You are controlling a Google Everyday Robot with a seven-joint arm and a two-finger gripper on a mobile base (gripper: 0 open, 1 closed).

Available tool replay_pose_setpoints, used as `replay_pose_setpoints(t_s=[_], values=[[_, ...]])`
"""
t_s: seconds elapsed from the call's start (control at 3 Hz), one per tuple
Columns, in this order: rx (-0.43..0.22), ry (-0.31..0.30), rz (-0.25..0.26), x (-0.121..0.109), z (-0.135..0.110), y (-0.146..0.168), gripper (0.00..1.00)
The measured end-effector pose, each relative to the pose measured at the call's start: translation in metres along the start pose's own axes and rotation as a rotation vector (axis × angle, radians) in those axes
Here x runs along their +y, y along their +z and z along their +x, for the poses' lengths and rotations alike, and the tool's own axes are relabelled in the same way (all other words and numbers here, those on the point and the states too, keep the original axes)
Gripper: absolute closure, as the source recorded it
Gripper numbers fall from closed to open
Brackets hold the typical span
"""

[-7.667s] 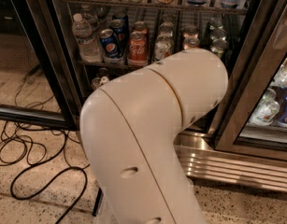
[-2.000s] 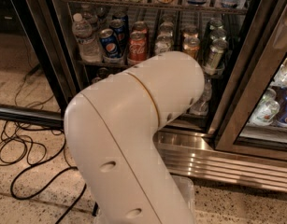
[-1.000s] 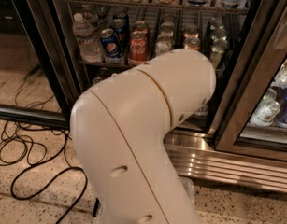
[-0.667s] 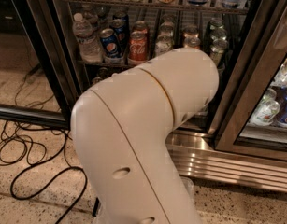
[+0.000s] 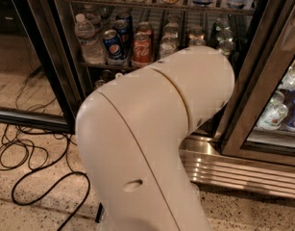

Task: Pick blue plastic bottle from bottom shelf of fridge

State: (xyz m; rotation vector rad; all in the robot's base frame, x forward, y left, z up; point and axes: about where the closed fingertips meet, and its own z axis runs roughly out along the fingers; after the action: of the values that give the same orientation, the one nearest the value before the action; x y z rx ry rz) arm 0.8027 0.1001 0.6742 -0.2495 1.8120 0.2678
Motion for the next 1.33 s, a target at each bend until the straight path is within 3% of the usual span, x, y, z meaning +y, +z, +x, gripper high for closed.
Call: replay_pose_setpoints(t_s=[0.67,1.0,1.33], values=[[0.06,0.053,0.058,-0.002,-0.002,-0.043,1.0],[0.099,0.105,0.131,-0.012,0.008,-0.08,1.0],[0.14,0.144,0.173,-0.023,0.027,-0.096,1.0]])
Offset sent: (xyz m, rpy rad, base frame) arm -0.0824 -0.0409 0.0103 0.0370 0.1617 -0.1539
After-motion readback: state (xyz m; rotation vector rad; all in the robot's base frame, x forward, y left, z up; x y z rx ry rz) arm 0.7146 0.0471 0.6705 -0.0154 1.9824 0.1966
